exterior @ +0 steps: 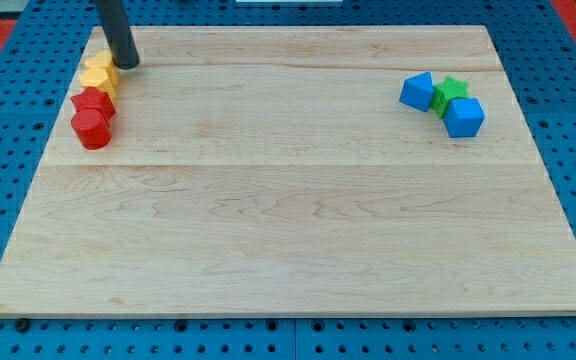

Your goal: Slightly move down the yellow blocks red blocks

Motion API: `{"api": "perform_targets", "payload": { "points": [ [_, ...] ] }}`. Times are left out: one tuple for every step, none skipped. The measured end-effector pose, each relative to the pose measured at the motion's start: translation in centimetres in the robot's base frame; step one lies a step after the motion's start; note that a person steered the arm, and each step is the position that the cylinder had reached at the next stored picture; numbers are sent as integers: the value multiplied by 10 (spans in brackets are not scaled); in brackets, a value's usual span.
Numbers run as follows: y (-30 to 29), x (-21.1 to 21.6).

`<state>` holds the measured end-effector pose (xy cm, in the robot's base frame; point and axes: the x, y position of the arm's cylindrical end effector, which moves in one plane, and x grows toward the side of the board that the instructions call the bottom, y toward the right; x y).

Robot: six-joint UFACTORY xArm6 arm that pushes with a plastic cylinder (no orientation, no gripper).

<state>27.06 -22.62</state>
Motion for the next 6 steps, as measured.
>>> {"api": "perform_targets", "payload": {
  "points": [
    [3, -7],
    [8, -32],
    [-7, -37],
    [-25, -37],
    [-39, -34],
    [-36, -22]
  ]
}}
